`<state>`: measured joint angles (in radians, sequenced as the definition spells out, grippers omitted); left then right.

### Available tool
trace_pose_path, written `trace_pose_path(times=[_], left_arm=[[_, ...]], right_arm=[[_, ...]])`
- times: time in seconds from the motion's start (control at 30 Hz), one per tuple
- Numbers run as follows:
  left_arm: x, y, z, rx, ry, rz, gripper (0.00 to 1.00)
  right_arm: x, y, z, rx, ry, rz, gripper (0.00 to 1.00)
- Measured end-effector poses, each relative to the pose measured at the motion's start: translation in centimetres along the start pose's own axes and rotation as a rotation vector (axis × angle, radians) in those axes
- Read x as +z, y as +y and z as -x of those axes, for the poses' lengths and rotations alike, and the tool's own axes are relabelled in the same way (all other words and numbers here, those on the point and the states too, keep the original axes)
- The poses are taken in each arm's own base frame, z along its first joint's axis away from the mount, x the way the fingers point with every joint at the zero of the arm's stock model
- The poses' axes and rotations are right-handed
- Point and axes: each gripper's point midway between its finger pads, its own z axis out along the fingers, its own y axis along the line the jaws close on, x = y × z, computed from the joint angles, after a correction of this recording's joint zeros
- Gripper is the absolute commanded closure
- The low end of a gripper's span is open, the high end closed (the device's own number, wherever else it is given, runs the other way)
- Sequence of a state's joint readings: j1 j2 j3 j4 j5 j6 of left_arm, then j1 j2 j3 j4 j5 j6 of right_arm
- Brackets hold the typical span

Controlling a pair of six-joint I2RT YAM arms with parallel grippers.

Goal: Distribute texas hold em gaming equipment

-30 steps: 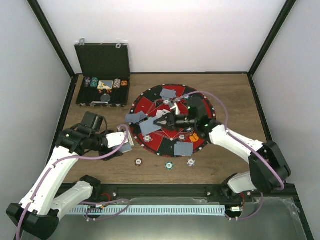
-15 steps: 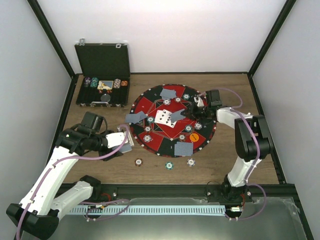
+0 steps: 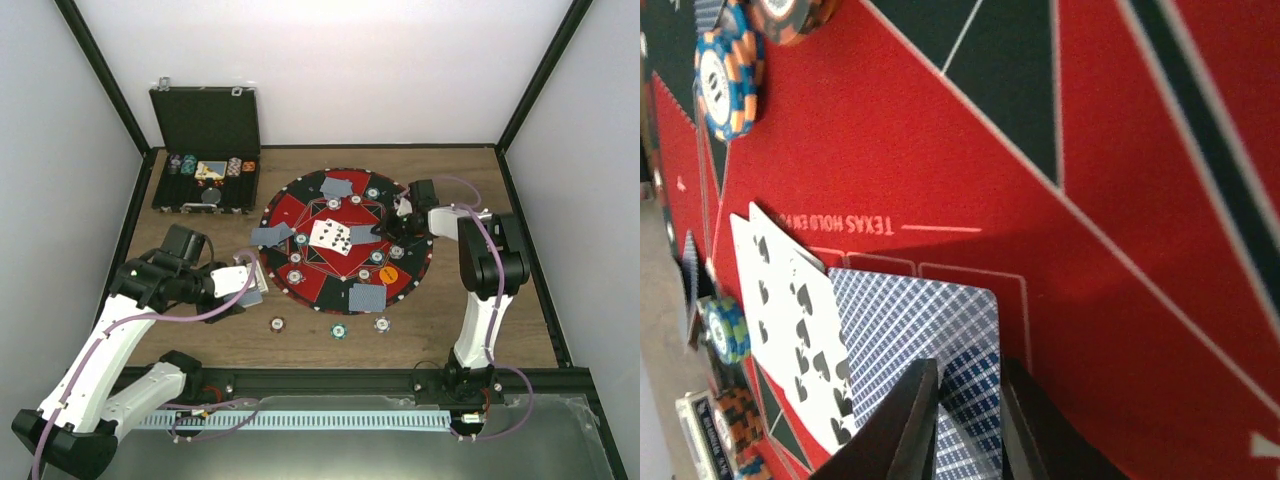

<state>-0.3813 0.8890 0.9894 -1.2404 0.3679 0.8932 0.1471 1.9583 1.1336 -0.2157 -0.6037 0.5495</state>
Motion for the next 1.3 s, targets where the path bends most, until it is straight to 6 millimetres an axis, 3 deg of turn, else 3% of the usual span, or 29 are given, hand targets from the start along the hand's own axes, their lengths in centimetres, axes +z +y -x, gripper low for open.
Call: trace_pose_path(times=[0.17, 0.43, 0.57, 0.67, 0.8, 0.93, 1.07, 1.2, 1.3], left_arm=[[0.0, -0.1, -0.1, -0.001, 0.002, -0.002, 0.89], [0.0, -0.1, 0.0, -0.001, 0.001, -0.003, 0.89], [0.0, -0.1, 0.0, -0.002, 0.0, -0.004, 0.88], [-0.1, 0.0, 0.1, -0.001, -0.002, -0.003, 0.88], [0.0, -0.1, 0.2, -0.003, -0.007, -0.009, 0.88], [0.2, 0.1, 0.3, -0.006, -0.007, -0.012, 0.88], [0.2, 0.3, 0.5, -0.006, -0.014, -0.009, 0.88], [0.3, 0.4, 0.6, -0.01, -0.016, -0.01, 0.88], [0.3, 0.4, 0.6, -0.01, -0.016, -0.009, 0.88]], right_arm=[[-0.6, -0.5, 1.3, -0.028, -0.03, -0.083, 0.52], [-3.3, 0.2, 2.2, -0.065, -0.093, -0.157, 0.39], [-5.5, 3.5, 2.2, -0.109, -0.136, -0.114, 0.3], [-7.1, 8.6, 1.1, -0.175, -0.159, -0.019, 0.23], [-8.1, 17.6, -4.0, -0.293, -0.114, 0.197, 0.17], [-7.4, 24.3, -12.4, -0.378, 0.039, 0.396, 0.16], [-5.9, 26.5, -20.3, -0.395, 0.223, 0.493, 0.15], [-5.2, 27.6, -24.7, -0.388, 0.324, 0.539, 0.16], [-4.9, 28.5, -26.4, -0.391, 0.361, 0.574, 0.16]])
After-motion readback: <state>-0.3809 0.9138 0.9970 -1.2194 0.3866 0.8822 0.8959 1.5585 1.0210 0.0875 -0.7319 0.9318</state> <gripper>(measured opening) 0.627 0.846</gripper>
